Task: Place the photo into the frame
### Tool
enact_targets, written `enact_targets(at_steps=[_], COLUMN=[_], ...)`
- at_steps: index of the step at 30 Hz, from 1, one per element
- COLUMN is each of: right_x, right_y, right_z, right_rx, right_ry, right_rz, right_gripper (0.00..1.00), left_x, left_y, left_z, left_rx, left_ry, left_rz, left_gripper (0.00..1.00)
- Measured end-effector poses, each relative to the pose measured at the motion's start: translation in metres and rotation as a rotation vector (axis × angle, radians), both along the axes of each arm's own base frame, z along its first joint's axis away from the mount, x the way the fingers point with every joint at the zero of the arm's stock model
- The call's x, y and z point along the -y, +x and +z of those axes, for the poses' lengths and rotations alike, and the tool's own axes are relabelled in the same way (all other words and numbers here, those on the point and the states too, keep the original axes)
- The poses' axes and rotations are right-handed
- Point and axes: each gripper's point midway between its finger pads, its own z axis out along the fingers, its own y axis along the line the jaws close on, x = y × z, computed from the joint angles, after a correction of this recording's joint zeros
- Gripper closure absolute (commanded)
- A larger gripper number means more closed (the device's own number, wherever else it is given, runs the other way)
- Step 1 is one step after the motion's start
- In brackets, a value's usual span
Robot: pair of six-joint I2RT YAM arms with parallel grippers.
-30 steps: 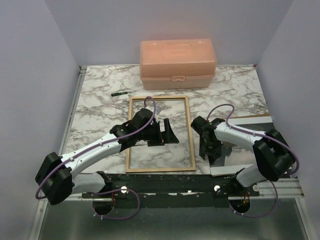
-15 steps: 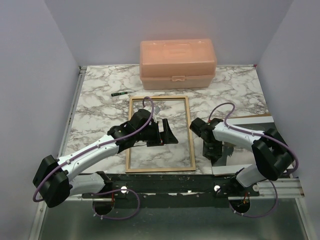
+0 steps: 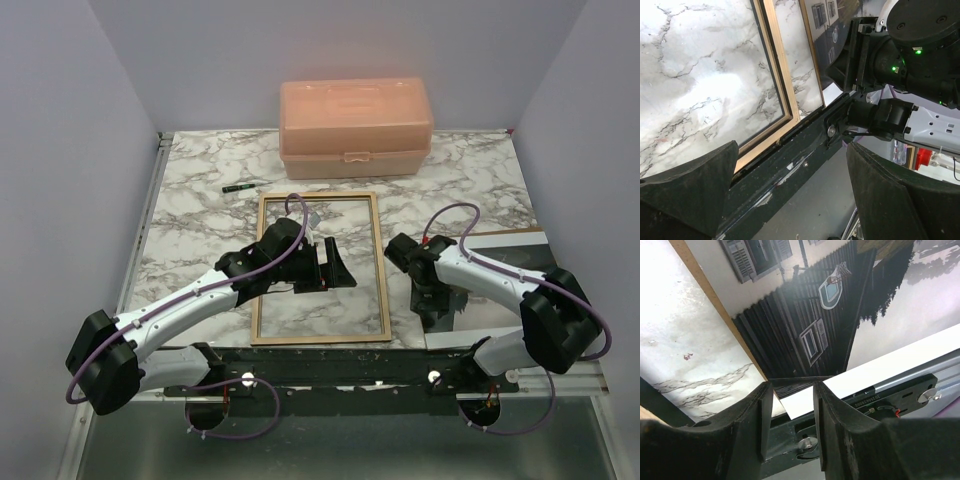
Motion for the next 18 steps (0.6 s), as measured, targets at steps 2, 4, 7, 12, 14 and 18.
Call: enact_targets(at_steps=[2,4,7,12,14,18], right_x=[0.002,0.003,0.004,0.004,-0.001,-0.012], right_y=[-0.001,0.000,0.001,0.000,0.000,0.001], right_z=[0.001,0.002,0.003,-0.003,-0.005,-0.010], right_rx=[-0.002,0.000,0.003,-0.023,-0.028,-0.041], right_ry=[-0.008,-0.015,-0.026,-0.041,-0.015,0.024], right_rz=[0.001,0.000,0.001,0.006,0.015,0.037], right_gripper=[0.62,0.63,0.66,0.59,0.50,0.40], left_x=[0.000,0.000,-0.002,-0.004,-0.006,-0.007], left_y=[0.000,0.000,-0.002,-0.004,-0.006,-0.008], left_z=[-0.001,-0.002,-0.007,-0.012,-0.015,-0.017], left_rx=[-0.002,-0.005,-0.014,-0.023,-0.028,-0.033], left_ry=[-0.001,0.000,0.008,0.017,0.023,0.030], left_rz=[0.002,0.002,0.004,0.004,0.004,0.003], left_gripper=[0.10,0.10,0.10,0.10,0.10,0.11])
